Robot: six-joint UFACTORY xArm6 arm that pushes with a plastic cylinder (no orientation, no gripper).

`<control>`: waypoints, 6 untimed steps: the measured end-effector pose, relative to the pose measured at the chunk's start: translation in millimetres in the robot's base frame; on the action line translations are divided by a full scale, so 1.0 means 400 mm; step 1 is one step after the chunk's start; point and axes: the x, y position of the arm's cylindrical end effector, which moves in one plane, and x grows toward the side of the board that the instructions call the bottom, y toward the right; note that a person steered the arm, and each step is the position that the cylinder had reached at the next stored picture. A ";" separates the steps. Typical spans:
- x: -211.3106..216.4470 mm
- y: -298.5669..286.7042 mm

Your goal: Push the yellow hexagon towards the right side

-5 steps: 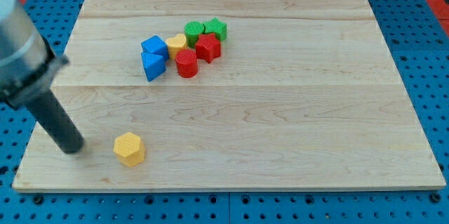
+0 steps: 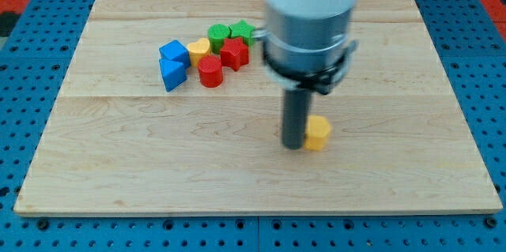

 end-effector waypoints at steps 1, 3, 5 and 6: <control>-0.016 -0.003; -0.072 0.065; -0.039 0.248; -0.026 0.275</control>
